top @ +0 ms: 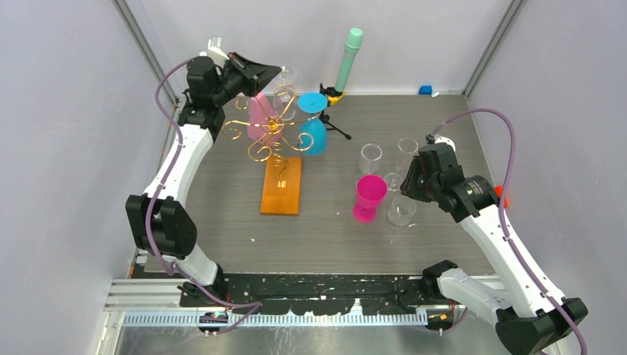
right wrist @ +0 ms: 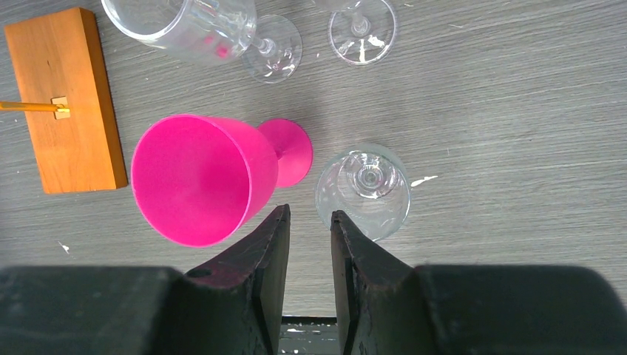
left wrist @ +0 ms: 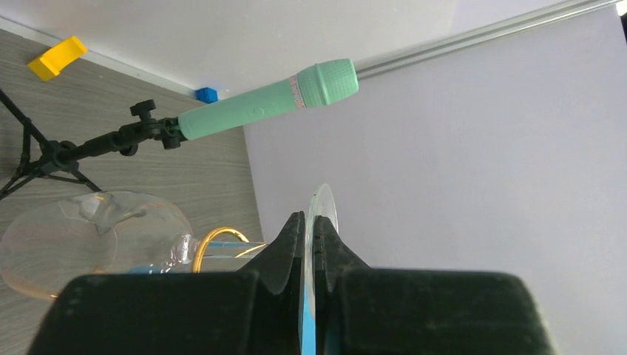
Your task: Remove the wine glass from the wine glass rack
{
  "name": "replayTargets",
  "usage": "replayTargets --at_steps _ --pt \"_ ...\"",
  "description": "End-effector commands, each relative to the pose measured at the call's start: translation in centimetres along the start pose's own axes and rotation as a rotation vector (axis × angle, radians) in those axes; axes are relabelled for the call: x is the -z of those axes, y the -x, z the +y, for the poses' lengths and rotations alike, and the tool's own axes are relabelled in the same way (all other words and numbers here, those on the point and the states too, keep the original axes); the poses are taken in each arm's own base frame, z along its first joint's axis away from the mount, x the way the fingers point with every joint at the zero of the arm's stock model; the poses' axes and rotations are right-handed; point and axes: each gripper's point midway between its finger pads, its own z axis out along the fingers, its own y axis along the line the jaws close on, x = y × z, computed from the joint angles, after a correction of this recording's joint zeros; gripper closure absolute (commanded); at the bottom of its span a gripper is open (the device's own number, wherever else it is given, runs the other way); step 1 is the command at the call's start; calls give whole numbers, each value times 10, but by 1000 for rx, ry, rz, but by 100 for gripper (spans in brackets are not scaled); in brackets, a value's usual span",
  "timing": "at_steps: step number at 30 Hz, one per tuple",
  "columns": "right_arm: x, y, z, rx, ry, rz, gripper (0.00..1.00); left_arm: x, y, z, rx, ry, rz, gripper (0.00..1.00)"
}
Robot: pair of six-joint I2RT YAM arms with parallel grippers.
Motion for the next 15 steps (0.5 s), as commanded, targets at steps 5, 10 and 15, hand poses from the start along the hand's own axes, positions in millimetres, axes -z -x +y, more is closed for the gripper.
replayTargets --at_steps 5,10,15 --pt "5 10 10 -23 54 -42 61 14 -5 -45 -27 -157 49 100" --pt "9 11 16 -33 99 -56 51 18 -14 -51 -22 -183 104 100" --pt "10 12 13 -37 84 -71 47 27 -22 -52 -31 -182 129 100"
